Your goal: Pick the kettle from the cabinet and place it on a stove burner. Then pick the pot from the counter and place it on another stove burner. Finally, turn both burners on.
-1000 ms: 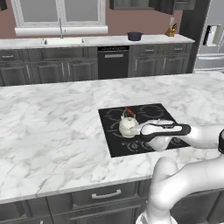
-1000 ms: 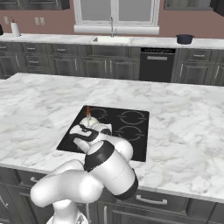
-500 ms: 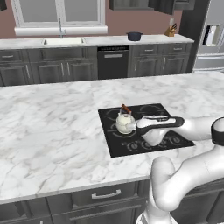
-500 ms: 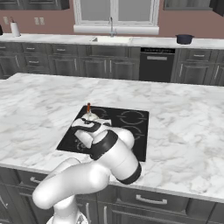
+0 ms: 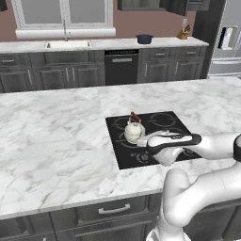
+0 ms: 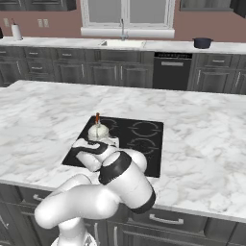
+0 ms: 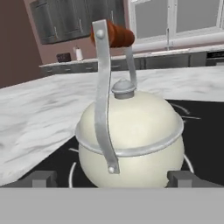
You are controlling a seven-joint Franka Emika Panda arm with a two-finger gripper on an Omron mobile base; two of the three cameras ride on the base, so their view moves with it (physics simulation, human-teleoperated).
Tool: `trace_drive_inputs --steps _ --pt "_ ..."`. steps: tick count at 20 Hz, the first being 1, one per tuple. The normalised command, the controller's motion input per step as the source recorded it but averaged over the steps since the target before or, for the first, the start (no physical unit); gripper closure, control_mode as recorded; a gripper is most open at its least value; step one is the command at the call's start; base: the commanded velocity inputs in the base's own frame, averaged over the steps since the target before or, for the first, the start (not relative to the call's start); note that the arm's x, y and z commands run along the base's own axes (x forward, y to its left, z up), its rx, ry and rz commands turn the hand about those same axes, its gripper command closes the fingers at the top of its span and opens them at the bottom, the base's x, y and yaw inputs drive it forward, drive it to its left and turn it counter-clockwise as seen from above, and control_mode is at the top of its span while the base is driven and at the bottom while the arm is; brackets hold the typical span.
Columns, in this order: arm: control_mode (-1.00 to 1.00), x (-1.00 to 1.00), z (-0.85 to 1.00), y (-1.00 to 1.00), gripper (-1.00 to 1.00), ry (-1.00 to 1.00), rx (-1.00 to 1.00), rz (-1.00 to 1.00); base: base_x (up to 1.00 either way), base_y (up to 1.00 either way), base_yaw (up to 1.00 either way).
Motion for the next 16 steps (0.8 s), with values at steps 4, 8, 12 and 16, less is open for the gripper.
trace_drive_inputs --steps 4,8,12,16 --pt "-1.00 -0.16 0.21 -0.10 -1.00 -0.10 0.00 0.00 0.00 0.00 0.00" --pt "-1.00 -0.16 0.50 -0.05 -1.00 -0.04 0.00 0.00 0.00 0.00 0.00" --pt "-1.00 -0.19 0.54 -0.03 -1.00 0.00 -0.02 0.00 0.00 0.00 0.00" --pt "-1.00 -0.20 0.57 0.00 -1.00 0.03 -0.09 0.00 0.00 0.00 0.00"
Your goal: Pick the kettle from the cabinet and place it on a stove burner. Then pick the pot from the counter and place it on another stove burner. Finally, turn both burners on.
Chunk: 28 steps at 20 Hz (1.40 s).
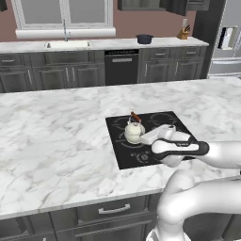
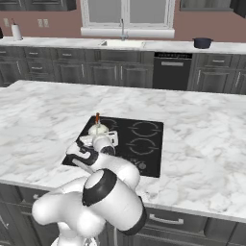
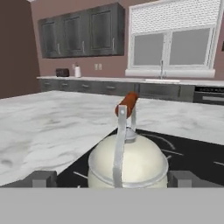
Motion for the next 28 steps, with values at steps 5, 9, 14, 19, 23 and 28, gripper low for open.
trace_drive_inputs --steps 5,9,14,19,23,28 --pt "-1.00 -0.13 0.68 0.00 -1.00 0.06 -0.13 0.00 0.00 0.00 0.00" --pt "-1.00 -0.13 0.76 0.00 -1.00 0.09 -0.15 0.00 0.00 0.00 0.00" --pt "-1.00 -0.16 0.76 0.00 -1.00 0.12 -0.13 0.00 0.00 0.00 0.00" --pt "-1.00 -0.15 0.74 0.00 -1.00 0.13 -0.12 0.00 0.00 0.00 0.00" --pt "-1.00 -0.17 0.69 0.00 -1.00 0.12 -0.10 0.00 0.00 0.00 0.00" --pt "-1.00 -0.19 0.62 0.00 -1.00 0.13 -0.08 0.00 0.00 0.00 0.00"
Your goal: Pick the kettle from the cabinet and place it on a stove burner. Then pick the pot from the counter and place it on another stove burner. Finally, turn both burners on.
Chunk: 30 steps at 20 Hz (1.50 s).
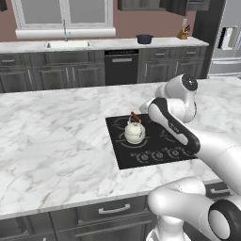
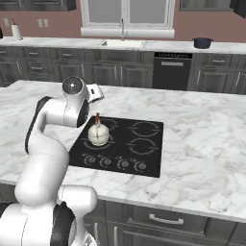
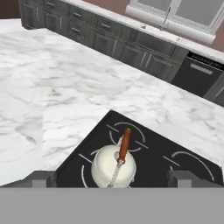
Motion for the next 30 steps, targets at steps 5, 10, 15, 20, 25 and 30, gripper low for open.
trace_drive_inputs --steps 5,10,15,20,25,30 --pt "-1.00 -0.37 0.38 -0.02 -1.00 0.08 -0.03 0.00 0.00 0.00 0.00" --pt "-1.00 -0.47 0.25 -0.11 -1.00 0.02 0.00 0.00 0.00 0.00 0.00" --pt "-1.00 -0.54 0.19 -0.14 -1.00 0.00 0.00 0.00 0.00 0.00 0.00" --pt "-1.00 -0.63 0.08 -0.13 -1.00 0.00 0.00 -0.01 0.00 0.00 0.00" --pt "-1.00 -0.61 0.04 -0.15 -1.00 0.00 0.00 -0.01 0.00 0.00 0.00" --pt "-1.00 -0.62 0.11 -0.14 -1.00 0.00 0.00 0.00 0.00 0.00 0.00"
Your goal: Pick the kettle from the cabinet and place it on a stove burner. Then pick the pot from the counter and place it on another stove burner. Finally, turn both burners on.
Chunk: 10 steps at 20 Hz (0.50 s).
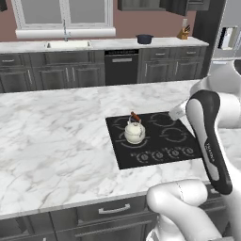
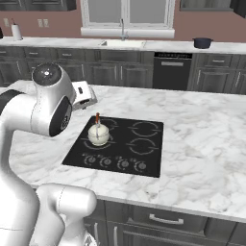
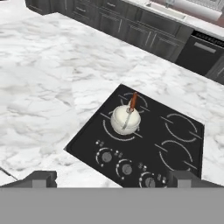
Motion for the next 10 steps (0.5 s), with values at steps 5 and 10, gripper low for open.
trace_drive_inputs --steps 5,10 --pt "-1.00 -0.59 0.17 -0.12 -1.00 0.00 0.00 0.00 0.00 0.00 0.00" --pt "-1.00 -0.53 0.17 -0.05 -1.00 0.00 0.00 0.00 0.00 0.00 0.00"
